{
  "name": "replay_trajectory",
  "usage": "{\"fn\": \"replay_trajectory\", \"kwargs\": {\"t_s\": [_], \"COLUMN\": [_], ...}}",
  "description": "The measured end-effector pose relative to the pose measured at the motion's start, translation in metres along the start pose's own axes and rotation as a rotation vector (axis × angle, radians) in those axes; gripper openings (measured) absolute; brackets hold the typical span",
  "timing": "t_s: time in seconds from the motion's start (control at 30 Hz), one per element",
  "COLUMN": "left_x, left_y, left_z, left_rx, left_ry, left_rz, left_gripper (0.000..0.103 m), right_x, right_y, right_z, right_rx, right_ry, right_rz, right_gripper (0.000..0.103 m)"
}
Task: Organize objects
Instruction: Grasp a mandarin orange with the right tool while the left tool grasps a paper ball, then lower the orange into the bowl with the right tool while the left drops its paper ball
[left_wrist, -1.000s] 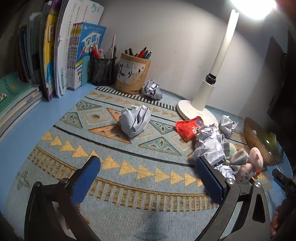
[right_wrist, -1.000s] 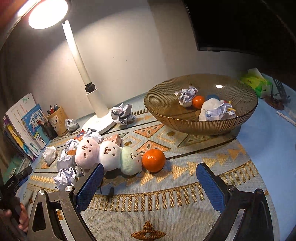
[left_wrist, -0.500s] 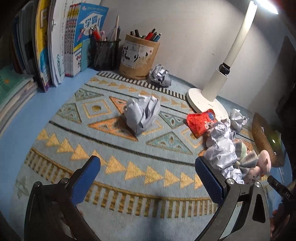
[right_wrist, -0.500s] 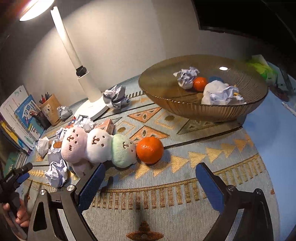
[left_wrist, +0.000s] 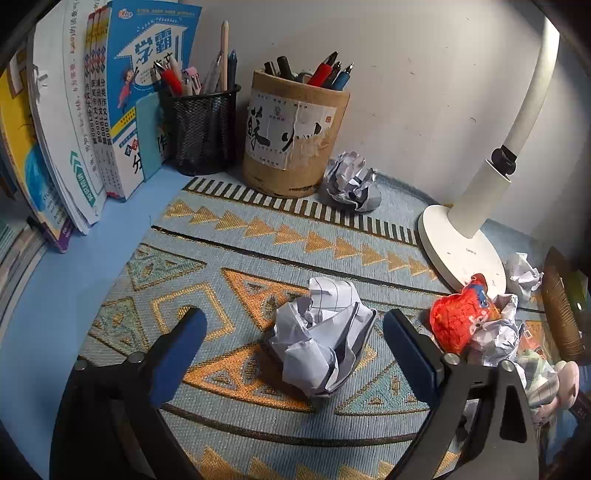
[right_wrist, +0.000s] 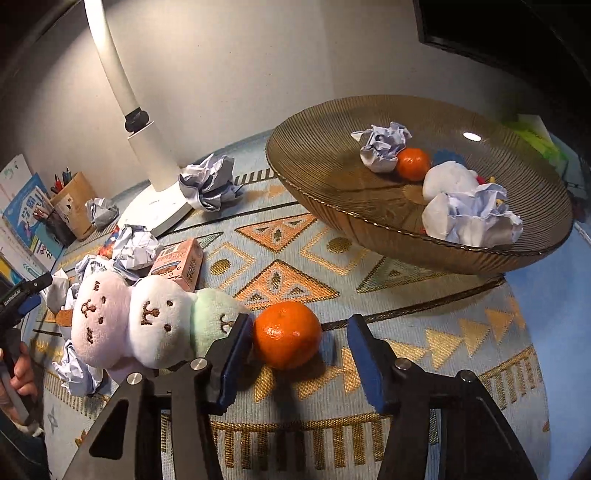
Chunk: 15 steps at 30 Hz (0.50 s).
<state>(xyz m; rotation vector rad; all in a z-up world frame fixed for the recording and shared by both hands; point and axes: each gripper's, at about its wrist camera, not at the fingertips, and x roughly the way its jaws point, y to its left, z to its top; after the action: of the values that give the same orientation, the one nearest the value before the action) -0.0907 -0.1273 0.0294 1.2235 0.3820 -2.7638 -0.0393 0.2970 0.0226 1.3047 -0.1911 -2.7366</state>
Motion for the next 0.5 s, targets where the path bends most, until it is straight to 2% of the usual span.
{"fn": "replay_trajectory", "kwargs": {"t_s": [0.1, 0.13, 0.17, 0.37, 0.5], "left_x": [0.011, 0.015, 0.014, 0.0, -0.028], "left_y": [0.003, 0.002, 0.001, 0.001, -0.018], "left_z": [-0.002, -0.003, -0.003, -0.005, -0.007], "left_rx": [-0.02, -0.014, -0.009, -0.009, 0.007], "left_ry": [0.039, 0.06, 0.057, 0.006, -0.042], "left_rz": [-0.039, -0.054, -0.05, -0.063, -0.109], "left_gripper": [0.07, 0.054, 0.048, 0.044, 0.044], "right_x": [-0.001, -0.002, -0.003, -0.007, -0.021], "right_y": [0.006, 0.008, 0.01, 0.013, 0.006], "right_z": [-0.001, -0.002, -0.003, -0.005, -0.006], "right_rx": [-0.035, -0.047, -0.059, -0.073, -0.044], "right_ry": [-0.014, -0.019, -0.023, -0.041, -0.096], "right_rz": [-0.024, -0.018, -0.017, -0.032, 0.013], "right_gripper": [0.047, 0.04, 0.037, 0.036, 0.036]}}
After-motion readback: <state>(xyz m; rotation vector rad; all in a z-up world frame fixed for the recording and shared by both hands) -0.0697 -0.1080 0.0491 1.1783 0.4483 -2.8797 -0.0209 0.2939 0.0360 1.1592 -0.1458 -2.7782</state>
